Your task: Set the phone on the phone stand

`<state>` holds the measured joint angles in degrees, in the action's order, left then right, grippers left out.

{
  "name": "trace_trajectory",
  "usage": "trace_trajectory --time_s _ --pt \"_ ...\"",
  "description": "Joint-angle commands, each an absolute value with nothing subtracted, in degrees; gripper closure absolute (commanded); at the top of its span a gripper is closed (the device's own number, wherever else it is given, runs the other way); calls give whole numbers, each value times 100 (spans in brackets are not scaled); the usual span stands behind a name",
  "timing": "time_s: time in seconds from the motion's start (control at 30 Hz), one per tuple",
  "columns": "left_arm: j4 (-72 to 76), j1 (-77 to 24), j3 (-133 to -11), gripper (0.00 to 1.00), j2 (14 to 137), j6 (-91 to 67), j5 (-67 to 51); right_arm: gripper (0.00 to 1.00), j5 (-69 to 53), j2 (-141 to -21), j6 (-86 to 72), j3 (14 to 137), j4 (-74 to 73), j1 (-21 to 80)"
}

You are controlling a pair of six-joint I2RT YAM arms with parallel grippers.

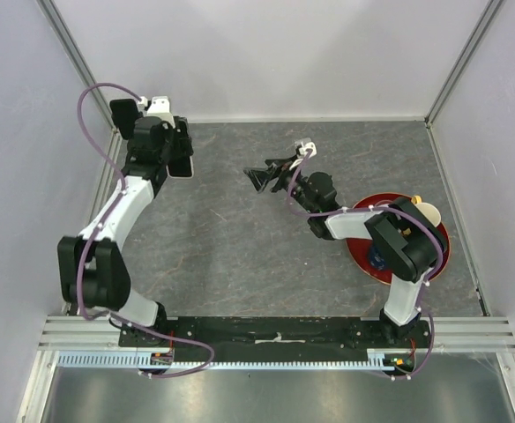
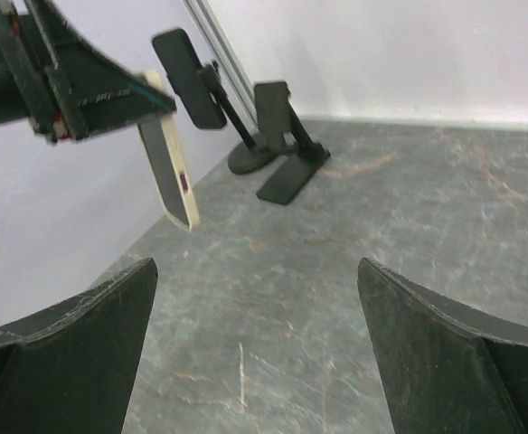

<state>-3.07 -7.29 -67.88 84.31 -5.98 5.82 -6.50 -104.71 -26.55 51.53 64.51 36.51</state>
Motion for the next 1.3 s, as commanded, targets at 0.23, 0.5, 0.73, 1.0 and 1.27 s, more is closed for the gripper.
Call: trace_trajectory --time_s 0.23,0.5,0.73,1.0,1.27 --pt "2143 -133 -8595 98 10590 677 -174 2 -1485 -10432 -2523 4904 6829 3190" --pt "2109 184 -9580 98 11592 528 -483 2 -1819 -10775 -2707 5264 6785 3182" --pt "1863 228 -9817 98 11733 387 -413 2 -1898 -10881 -2769 5326 6811 3173" --pt "1556 237 -10204 98 12006 53 -510 2 -1925 -10925 -2795 5326 6847 3173" --pt "1467 176 -10064 98 11989 -114 -308 2 -1942 -10951 -2839 5335 6899 3182"
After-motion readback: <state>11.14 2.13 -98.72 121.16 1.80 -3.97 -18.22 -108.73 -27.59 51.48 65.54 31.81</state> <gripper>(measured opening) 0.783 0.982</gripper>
